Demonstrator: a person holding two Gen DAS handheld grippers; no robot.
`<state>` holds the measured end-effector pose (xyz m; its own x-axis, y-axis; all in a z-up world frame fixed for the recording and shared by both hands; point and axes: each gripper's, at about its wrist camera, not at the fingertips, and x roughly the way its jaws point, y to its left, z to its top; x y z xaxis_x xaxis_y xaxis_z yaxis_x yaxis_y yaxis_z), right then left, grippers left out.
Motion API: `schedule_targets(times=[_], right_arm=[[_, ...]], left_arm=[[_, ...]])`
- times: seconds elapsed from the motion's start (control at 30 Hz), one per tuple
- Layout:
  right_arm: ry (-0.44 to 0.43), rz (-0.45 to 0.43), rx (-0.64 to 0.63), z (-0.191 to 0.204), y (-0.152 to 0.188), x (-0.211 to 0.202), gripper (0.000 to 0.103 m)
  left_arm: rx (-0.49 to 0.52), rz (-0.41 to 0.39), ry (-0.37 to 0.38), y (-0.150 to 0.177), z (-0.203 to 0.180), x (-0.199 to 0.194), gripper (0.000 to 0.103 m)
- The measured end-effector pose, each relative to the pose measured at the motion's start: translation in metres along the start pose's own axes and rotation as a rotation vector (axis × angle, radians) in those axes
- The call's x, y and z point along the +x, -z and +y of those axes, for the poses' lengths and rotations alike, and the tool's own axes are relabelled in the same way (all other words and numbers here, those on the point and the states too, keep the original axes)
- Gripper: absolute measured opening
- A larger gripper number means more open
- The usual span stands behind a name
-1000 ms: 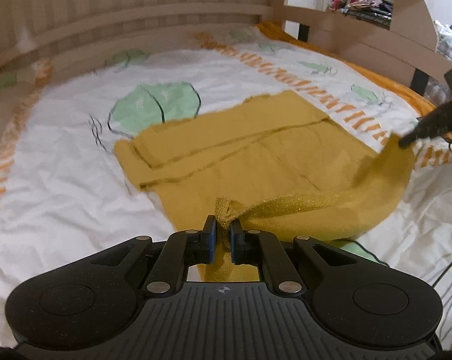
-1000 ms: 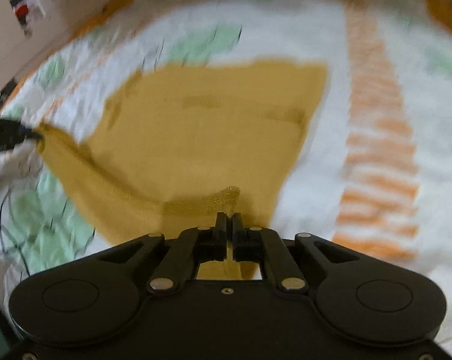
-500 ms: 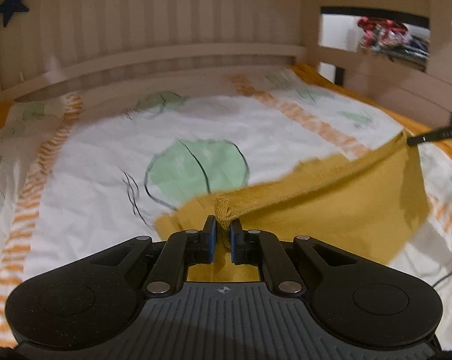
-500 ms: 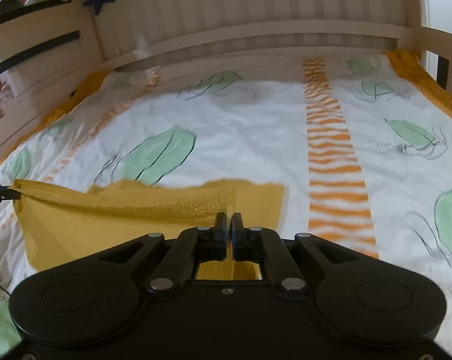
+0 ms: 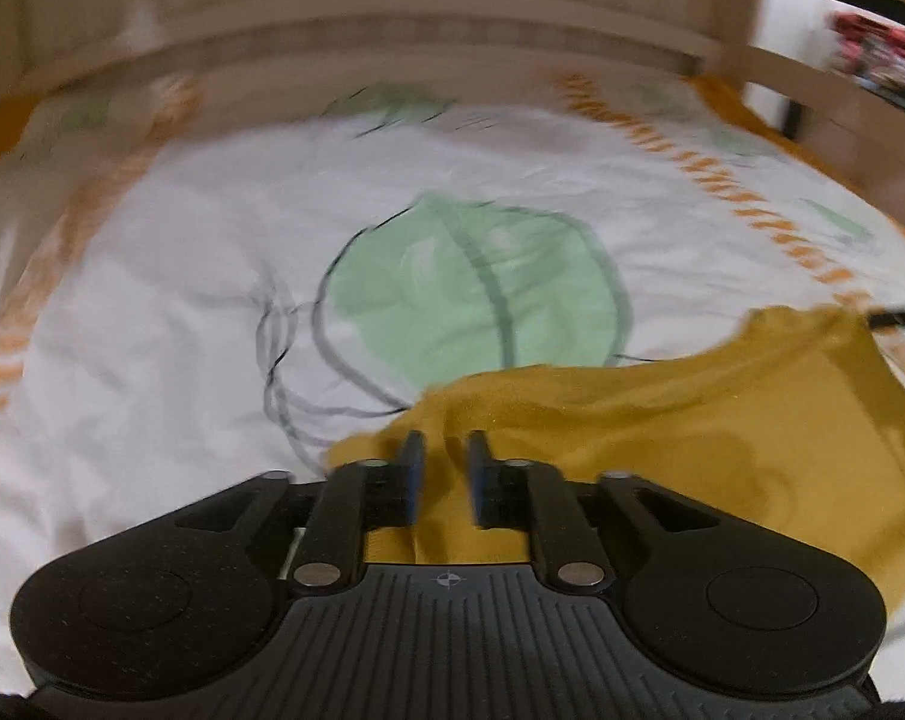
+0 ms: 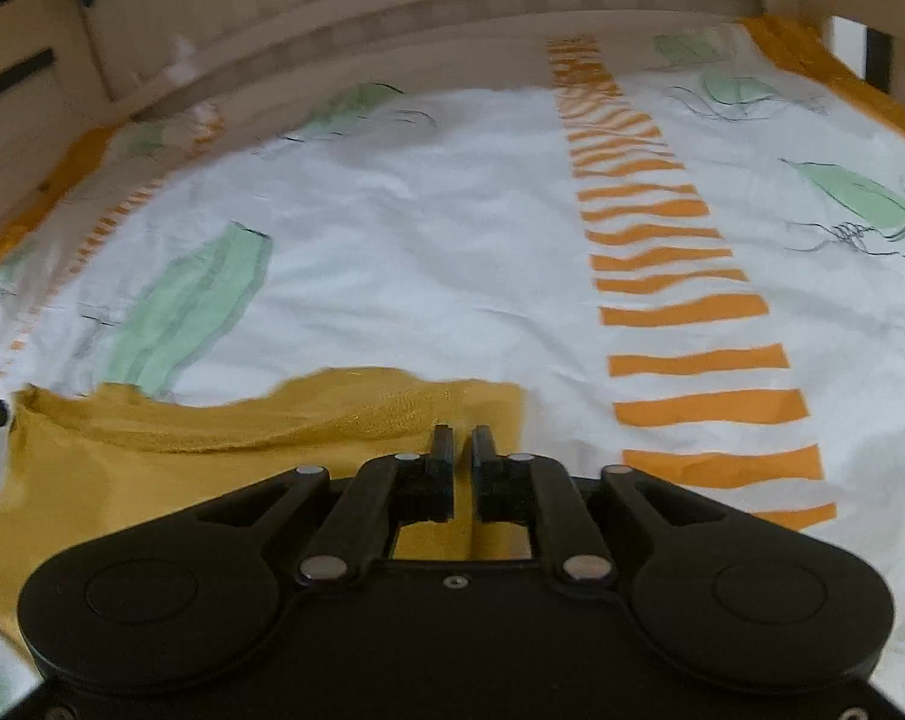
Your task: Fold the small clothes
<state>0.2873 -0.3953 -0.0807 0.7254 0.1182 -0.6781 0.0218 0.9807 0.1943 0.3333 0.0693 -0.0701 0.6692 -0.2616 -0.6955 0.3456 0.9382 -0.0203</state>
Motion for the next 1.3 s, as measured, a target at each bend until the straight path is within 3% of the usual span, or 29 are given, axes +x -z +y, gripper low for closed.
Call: schedule_targets(times=[0.07,0.1,0.17,0.27,0.43,0.63,0.7,0.77,0.83,0.9,0.97,1.3], right_arm=[[0.020,-0.007,0.020,-0.006,0.003,0.005,0.027],[0.027,-0.017,0.032,-0.008,0.005,0.003,0.045],[0.027,-0.037,0.042,-0.009,0.007,-0.002,0.060],[0.026,-0.067,0.038,-0.006,0.011,-0.016,0.060],[-0.029,-0.085,0.044,0.011,0.018,-0.036,0.067],[-0.070,-0.051,-0.013,0.040,0.033,-0.041,0.083],[-0.065,-0.028,-0.022,0.043,0.039,-0.036,0.099],[-0.026,-0.007,-0.035,0.044,0.046,-0.029,0.101],[0.029,0.014,-0.047,0.041,0.054,-0.022,0.101],[0.070,0.049,-0.032,0.034,0.064,-0.013,0.103],[0.070,0.045,-0.020,0.027,0.074,-0.010,0.103],[0.056,0.011,0.007,0.024,0.071,-0.015,0.103]], left_arm=[[-0.077,-0.002,-0.026,0.002,0.013,0.002,0.031],[-0.115,-0.002,-0.044,0.002,0.020,0.001,0.031],[-0.164,-0.007,-0.063,0.002,0.029,-0.004,0.034],[-0.172,-0.009,-0.070,0.006,0.029,-0.020,0.041],[-0.099,0.005,-0.053,0.019,0.006,-0.037,0.051],[-0.078,0.054,-0.020,0.038,-0.015,-0.023,0.051],[-0.071,0.070,-0.044,0.047,-0.016,-0.018,0.052],[-0.084,0.080,-0.078,0.054,-0.013,-0.015,0.054],[-0.130,0.085,-0.115,0.060,-0.004,-0.015,0.062],[-0.180,0.083,-0.128,0.066,0.005,-0.014,0.077],[-0.207,0.086,-0.123,0.070,0.011,-0.012,0.082],[-0.153,0.097,-0.140,0.068,-0.007,-0.039,0.083]])
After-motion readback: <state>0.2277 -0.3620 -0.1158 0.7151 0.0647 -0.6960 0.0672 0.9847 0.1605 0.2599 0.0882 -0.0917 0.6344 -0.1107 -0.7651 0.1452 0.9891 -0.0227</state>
